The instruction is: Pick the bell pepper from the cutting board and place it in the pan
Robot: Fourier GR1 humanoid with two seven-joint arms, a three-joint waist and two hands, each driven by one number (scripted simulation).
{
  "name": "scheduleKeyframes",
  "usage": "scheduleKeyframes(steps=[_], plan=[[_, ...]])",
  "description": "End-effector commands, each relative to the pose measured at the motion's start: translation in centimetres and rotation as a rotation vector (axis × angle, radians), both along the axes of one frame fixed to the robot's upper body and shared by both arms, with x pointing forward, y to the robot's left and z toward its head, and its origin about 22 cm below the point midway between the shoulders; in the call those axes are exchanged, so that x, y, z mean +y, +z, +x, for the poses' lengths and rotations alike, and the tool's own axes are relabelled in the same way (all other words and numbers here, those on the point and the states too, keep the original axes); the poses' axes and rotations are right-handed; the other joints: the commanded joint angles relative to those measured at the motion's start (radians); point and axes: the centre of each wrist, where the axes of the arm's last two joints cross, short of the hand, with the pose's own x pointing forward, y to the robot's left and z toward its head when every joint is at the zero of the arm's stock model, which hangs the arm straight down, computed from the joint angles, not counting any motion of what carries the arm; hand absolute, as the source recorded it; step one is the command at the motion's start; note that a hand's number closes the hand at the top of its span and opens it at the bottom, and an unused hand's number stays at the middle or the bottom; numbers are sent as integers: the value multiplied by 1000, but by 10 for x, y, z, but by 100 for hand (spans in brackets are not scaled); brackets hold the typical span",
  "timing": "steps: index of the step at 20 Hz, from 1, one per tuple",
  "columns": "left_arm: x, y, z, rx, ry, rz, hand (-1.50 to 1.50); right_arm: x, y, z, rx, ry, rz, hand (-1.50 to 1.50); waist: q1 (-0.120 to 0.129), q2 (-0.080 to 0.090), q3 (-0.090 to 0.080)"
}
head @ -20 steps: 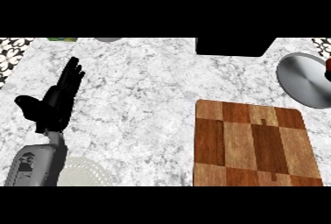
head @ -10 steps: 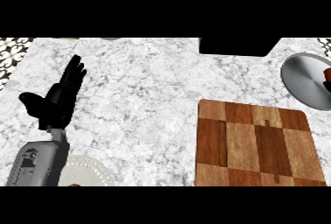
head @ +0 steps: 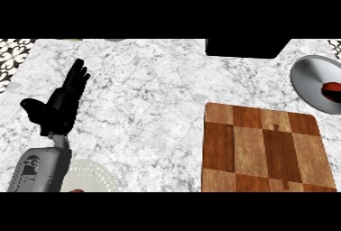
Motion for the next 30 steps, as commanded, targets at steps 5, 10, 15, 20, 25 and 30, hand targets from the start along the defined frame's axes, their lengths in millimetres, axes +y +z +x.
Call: scheduleKeyframes(steps=[5, 10, 15, 20, 25, 30], plan=[[15, 4, -2, -2, 43, 17, 0, -8, -6, -11, -331, -58, 45, -150, -30, -17, -3], [14, -4, -6, 18, 73, 1, 0, -29, -24, -41, -439, 47, 186, -150, -64, -31, -8], [15, -3, -18, 44, 82, 10, 0, -17, -44, -49, -465, 181, 251, -150, -89, -47, -12], [41, -1, -28, 39, 112, 24, 0, -20, -40, -62, -475, 217, 219, -150, -110, -59, -17], [26, -12, -24, 52, 128, 5, 0, -10, -49, -89, -447, 220, 236, -150, -120, -57, -17], [34, -12, -27, 40, 129, 18, 0, 17, -50, -121, -389, 197, 230, -150, -115, -53, -16]])
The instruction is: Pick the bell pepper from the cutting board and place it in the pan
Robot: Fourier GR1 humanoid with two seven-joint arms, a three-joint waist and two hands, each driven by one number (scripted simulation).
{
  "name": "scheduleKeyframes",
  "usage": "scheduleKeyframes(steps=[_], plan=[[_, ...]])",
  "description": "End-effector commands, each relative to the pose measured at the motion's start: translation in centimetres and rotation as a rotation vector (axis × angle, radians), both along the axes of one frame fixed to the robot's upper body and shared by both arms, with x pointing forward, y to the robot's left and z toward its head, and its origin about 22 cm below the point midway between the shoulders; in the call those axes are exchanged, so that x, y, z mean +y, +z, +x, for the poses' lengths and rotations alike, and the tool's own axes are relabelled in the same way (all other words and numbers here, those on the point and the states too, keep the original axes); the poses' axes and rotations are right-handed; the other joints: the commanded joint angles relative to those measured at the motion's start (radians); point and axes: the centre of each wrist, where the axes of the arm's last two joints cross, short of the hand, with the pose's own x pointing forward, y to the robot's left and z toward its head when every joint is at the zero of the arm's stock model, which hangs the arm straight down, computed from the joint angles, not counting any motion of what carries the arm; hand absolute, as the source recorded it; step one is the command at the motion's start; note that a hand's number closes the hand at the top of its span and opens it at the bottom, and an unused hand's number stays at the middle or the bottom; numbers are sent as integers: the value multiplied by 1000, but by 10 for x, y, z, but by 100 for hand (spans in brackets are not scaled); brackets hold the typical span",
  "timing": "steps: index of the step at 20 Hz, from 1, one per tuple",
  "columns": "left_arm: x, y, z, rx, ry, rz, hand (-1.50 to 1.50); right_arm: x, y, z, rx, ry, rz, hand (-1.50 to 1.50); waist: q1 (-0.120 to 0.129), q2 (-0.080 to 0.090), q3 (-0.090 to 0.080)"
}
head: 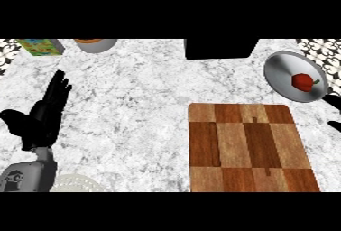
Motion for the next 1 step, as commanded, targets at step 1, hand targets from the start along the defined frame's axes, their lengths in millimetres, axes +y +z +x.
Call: scheduleKeyframes(steps=[1], plan=[[-5, 6, -3, -9, -19, 4, 0, 31, 19, -13, 13, -31, -15, -150, 16, 5, 2]])
